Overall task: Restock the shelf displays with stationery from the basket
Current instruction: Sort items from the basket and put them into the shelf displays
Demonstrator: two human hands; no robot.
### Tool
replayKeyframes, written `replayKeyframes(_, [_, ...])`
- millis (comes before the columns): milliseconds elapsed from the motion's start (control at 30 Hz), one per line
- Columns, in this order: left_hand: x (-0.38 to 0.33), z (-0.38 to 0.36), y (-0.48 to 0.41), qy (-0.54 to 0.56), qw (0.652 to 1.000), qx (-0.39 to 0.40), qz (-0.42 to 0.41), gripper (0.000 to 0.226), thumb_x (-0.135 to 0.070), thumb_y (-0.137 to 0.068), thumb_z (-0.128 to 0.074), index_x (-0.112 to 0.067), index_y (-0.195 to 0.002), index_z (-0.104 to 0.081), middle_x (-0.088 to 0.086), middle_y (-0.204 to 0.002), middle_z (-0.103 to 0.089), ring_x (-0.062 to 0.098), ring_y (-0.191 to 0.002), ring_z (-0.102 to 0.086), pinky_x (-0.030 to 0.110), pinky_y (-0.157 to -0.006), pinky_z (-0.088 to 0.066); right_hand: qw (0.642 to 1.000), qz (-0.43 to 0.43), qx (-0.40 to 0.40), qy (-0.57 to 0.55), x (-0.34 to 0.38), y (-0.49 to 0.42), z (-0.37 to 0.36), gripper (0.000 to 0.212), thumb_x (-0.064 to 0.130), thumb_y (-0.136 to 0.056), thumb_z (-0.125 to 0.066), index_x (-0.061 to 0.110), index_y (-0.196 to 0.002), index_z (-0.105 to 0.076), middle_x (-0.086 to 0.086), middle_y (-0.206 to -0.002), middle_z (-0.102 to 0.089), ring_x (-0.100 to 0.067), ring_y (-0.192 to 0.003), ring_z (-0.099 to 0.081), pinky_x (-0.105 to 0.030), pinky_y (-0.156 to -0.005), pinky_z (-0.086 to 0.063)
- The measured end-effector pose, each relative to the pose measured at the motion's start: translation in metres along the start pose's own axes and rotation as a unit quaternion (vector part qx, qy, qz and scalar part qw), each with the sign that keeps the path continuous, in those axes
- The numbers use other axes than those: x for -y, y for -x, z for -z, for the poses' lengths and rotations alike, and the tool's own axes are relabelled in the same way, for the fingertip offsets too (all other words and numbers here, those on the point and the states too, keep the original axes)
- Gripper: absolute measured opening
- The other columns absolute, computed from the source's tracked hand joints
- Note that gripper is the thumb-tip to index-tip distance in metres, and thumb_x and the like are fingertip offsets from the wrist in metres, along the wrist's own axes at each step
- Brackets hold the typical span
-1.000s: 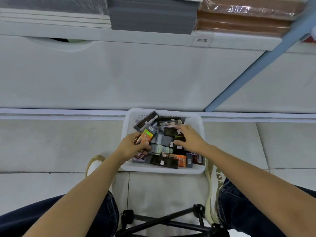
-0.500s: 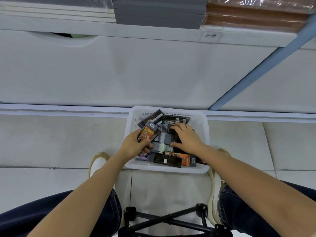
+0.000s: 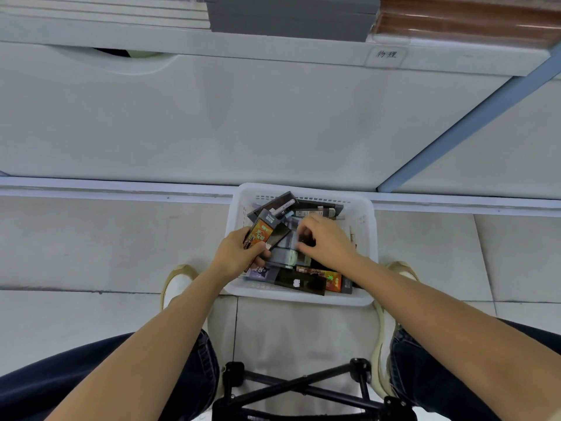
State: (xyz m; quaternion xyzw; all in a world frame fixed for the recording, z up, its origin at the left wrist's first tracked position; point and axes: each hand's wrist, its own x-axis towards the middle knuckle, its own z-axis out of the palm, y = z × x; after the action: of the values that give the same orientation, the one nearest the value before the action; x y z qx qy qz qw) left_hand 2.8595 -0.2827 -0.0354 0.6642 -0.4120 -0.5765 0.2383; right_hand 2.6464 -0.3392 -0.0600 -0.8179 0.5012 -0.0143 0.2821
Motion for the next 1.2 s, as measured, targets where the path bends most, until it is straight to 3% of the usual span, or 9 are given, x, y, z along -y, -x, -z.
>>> replayKeyframes(67, [0.000,0.001,0.000,-0.002,1.000,-0.006,0.001,0.014,-0.011,-0.093,-0.060,-0.007,-0.106,-0.058,0.013,-0.086,-0.074,0.021,-0.067,-0.068,0.035,-0.072,-0.060,0.998,0.007,0.043,0.038,0.009,0.000,-0.005,0.034,0.047,-0.085,-0.066,0.021,-0.108,-0.062,0.006,-0.101,-0.060,-0.014,-0.096,-0.058,-0.026,-0.074,-0.042])
replayKeyframes(167, [-0.001,0.003,0.001,-0.001,1.000,-0.010,0.000,0.015,-0.010,-0.093,-0.059,-0.005,-0.107,-0.058,0.013,-0.086,-0.074,0.025,-0.069,-0.068,0.040,-0.074,-0.059,0.986,0.045,0.077,0.143,0.016,-0.003,-0.009,0.043,0.056,-0.083,-0.062,0.025,-0.112,-0.062,0.004,-0.111,-0.061,-0.016,-0.107,-0.054,-0.035,-0.091,-0.040])
replayKeyframes(267, [0.000,0.005,0.003,-0.007,1.000,-0.016,0.000,0.016,-0.010,-0.093,-0.060,-0.003,-0.107,-0.058,0.012,-0.084,-0.073,0.025,-0.069,-0.069,0.038,-0.073,-0.059,0.976,0.044,0.113,0.180,0.024,-0.009,-0.012,0.042,0.058,-0.082,-0.063,0.023,-0.106,-0.064,0.004,-0.107,-0.064,-0.017,-0.104,-0.055,-0.037,-0.093,-0.036])
replayKeyframes(400, [0.001,0.007,0.006,-0.012,1.000,-0.019,-0.002,0.017,-0.011,-0.093,-0.060,-0.004,-0.108,-0.059,0.011,-0.085,-0.074,0.023,-0.068,-0.069,0.039,-0.075,-0.060,0.969,0.026,0.150,0.195,0.032,-0.017,-0.009,0.036,0.051,-0.080,-0.070,0.019,-0.097,-0.069,0.001,-0.097,-0.069,-0.018,-0.093,-0.061,-0.035,-0.087,-0.046])
replayKeyframes(567, [-0.002,0.008,0.007,-0.001,1.000,-0.012,0.002,0.017,-0.010,-0.093,-0.060,-0.004,-0.108,-0.058,0.014,-0.087,-0.073,0.023,-0.069,-0.067,0.045,-0.077,-0.058,0.978,0.001,0.174,0.113,0.025,-0.017,-0.002,0.034,0.043,-0.078,-0.076,0.022,-0.104,-0.067,0.005,-0.100,-0.069,-0.016,-0.093,-0.062,-0.028,-0.069,-0.042])
replayKeyframes(700, [-0.003,0.007,0.007,0.011,1.000,-0.006,0.010,0.015,-0.008,-0.093,-0.058,-0.004,-0.108,-0.058,0.019,-0.090,-0.072,0.026,-0.071,-0.066,0.047,-0.078,-0.056,0.974,0.010,0.215,0.073,0.015,-0.014,0.002,0.027,0.046,-0.076,-0.076,0.028,-0.095,-0.068,0.013,-0.092,-0.065,-0.008,-0.082,-0.055,-0.024,-0.056,-0.036])
replayKeyframes(867, [-0.005,0.007,0.007,-0.010,1.000,0.001,0.002,0.018,-0.011,-0.096,-0.057,-0.005,-0.113,-0.057,0.015,-0.091,-0.073,0.021,-0.072,-0.067,0.042,-0.079,-0.058,0.975,0.014,0.224,-0.007,-0.001,-0.007,0.004,0.021,0.038,-0.080,-0.074,0.026,-0.095,-0.066,0.011,-0.094,-0.067,-0.007,-0.086,-0.060,-0.029,-0.074,-0.052])
replayKeyframes(1067, [-0.012,0.001,0.001,-0.086,0.996,-0.005,-0.033,0.014,-0.017,-0.092,-0.062,-0.010,-0.105,-0.059,0.008,-0.087,-0.072,0.017,-0.071,-0.068,0.027,-0.068,-0.055,0.980,-0.018,0.150,-0.131,-0.006,-0.012,0.025,0.012,0.020,-0.080,-0.077,0.025,-0.088,-0.070,0.017,-0.080,-0.063,0.018,-0.062,-0.053,-0.004,-0.055,-0.040])
replayKeyframes(1200, [-0.015,-0.008,-0.008,-0.157,0.986,-0.002,-0.064,0.022,-0.022,-0.088,-0.069,-0.014,-0.106,-0.060,0.003,-0.091,-0.065,0.019,-0.083,-0.061,0.029,-0.072,-0.050,0.966,-0.028,0.167,-0.197,-0.010,-0.017,0.047,0.011,0.020,-0.077,-0.080,0.021,-0.087,-0.075,0.014,-0.077,-0.067,0.012,-0.065,-0.058,-0.007,-0.061,-0.043])
